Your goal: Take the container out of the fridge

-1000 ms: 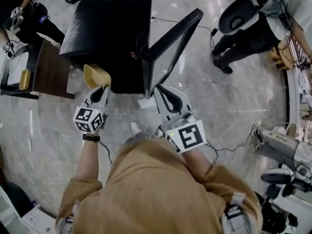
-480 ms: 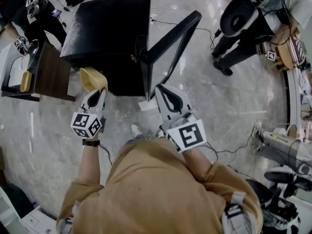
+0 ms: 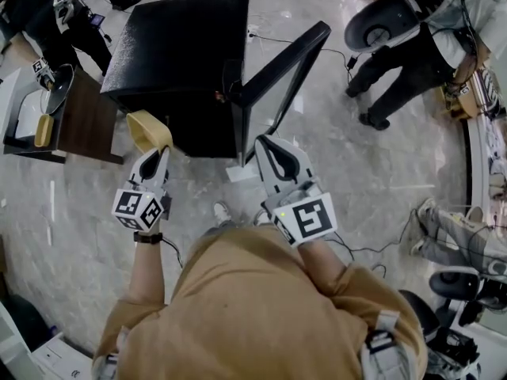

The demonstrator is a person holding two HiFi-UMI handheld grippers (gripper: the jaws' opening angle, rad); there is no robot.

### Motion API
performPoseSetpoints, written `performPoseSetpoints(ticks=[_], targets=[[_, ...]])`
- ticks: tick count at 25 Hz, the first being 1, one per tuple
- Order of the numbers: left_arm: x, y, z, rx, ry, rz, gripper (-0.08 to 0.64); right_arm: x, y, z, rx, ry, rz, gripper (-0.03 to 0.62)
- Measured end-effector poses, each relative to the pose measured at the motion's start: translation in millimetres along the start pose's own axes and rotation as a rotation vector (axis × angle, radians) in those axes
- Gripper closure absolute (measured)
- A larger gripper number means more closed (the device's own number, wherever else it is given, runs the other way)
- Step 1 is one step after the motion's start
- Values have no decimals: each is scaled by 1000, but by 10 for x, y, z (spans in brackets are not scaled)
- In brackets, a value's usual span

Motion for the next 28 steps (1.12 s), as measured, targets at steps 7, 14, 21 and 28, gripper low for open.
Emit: performPoseSetpoints(ticks=[7,14,21,28], targets=[[-42,-115,-224,45,-34,-8,548,-58,-52,5,16,1,-4,589],[-48,-201,-398,76,-56,-23,548,-79,-74,11,15,-2,2,589],[-157,-284,-433,110,-83,-42,549,-15,-71,196,14,-13,7,589],[-100,-399,-600,150,-102,-39,549,5,-98,147,23,-15,6,589]])
Point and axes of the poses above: the fingertips, and each gripper's own axes: z forward along the fingers, x to its right, y out of its underside, the point moved 1 cm from there along -z, backward along the fingers, and after that the axes turned 11 degrees about z, right-handed, at the moved point
